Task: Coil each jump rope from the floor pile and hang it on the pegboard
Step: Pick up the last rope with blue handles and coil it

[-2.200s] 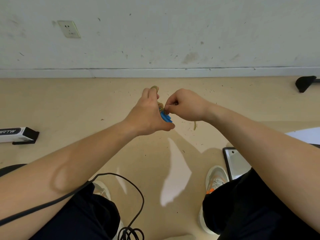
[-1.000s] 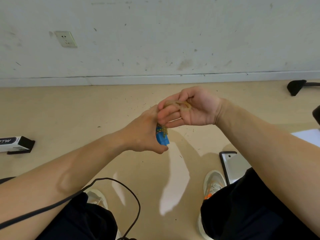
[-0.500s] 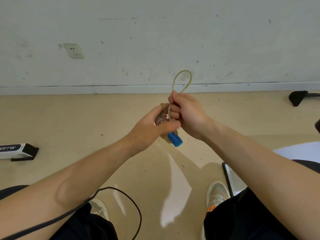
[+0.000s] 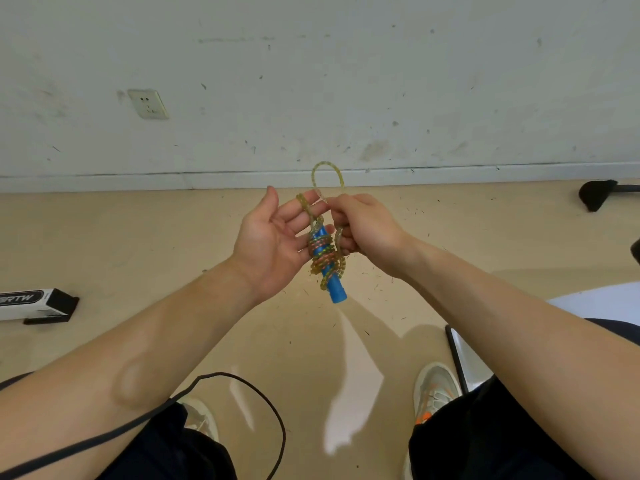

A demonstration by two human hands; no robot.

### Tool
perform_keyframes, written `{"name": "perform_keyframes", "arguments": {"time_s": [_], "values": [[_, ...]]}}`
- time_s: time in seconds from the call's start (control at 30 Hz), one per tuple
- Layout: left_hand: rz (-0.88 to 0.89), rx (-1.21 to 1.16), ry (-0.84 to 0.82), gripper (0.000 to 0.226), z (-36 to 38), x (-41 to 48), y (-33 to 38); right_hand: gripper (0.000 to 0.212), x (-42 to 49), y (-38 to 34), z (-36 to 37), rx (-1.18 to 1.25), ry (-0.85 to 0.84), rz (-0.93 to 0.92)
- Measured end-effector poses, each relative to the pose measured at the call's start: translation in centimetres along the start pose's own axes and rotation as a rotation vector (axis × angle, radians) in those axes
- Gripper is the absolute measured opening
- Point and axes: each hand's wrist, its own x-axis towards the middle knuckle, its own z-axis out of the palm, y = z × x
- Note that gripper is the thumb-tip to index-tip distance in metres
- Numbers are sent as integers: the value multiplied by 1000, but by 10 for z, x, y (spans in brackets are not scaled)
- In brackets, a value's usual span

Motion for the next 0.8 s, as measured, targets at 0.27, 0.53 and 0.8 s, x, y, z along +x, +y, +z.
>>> {"name": "perform_keyframes", "arguments": {"time_s": [0.27, 0.53, 0.8], "values": [[19, 46, 66, 68, -2, 2, 1, 38, 6, -3, -10, 185, 20, 240], [-5, 114, 47, 71, -3, 4, 9, 41, 6, -2, -15, 47, -146, 291], [15, 172, 78, 50, -1, -2, 12, 36, 6, -6, -24, -415, -143, 71]]}}
